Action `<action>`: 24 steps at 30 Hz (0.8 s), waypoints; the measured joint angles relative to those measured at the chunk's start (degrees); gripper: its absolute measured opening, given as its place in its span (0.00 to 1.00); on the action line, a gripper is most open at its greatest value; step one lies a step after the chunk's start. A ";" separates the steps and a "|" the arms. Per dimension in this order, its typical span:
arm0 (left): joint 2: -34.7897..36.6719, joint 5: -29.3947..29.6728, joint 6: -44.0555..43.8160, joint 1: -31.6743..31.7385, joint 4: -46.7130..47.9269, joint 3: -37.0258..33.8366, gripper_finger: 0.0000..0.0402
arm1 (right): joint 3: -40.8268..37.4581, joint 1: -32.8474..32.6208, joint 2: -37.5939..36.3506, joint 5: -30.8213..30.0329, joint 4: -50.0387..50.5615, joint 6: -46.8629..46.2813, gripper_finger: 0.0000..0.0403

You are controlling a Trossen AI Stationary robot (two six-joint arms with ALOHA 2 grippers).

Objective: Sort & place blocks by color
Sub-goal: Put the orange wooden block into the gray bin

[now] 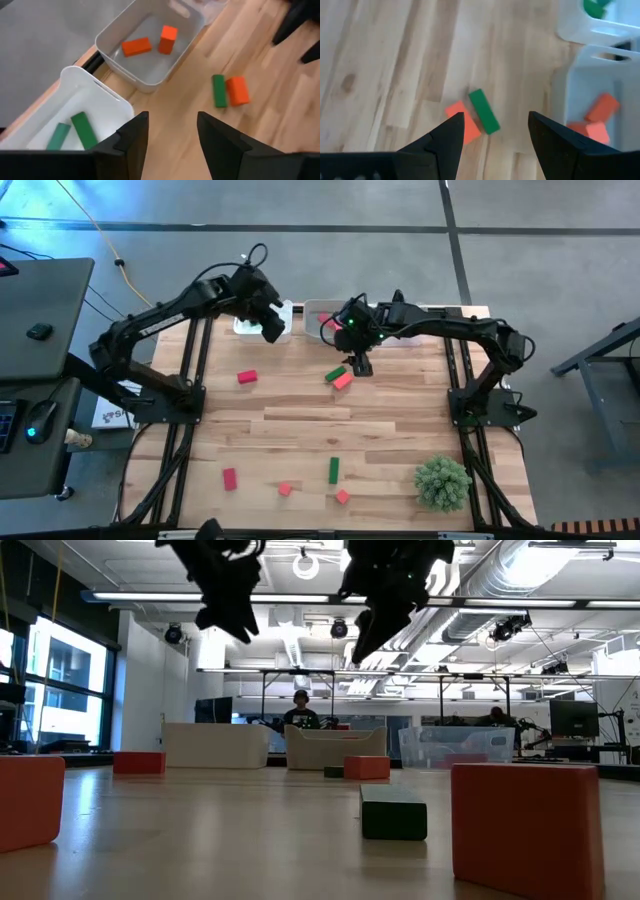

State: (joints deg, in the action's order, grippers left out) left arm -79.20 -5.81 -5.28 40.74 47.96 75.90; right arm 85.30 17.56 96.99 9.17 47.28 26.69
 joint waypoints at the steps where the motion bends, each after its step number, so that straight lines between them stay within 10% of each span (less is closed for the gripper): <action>1: 0.70 0.02 -0.86 -0.49 0.34 0.00 0.39 | 0.00 0.00 0.36 1.08 -0.28 0.86 0.52; 24: 4.29 8.41 -11.74 -11.53 8.32 -0.04 0.39 | -0.07 -0.37 13.21 4.63 1.98 14.34 0.52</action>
State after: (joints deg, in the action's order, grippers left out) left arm -74.91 2.60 -17.02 29.20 56.27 75.85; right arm 85.23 17.19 110.20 13.80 49.25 41.02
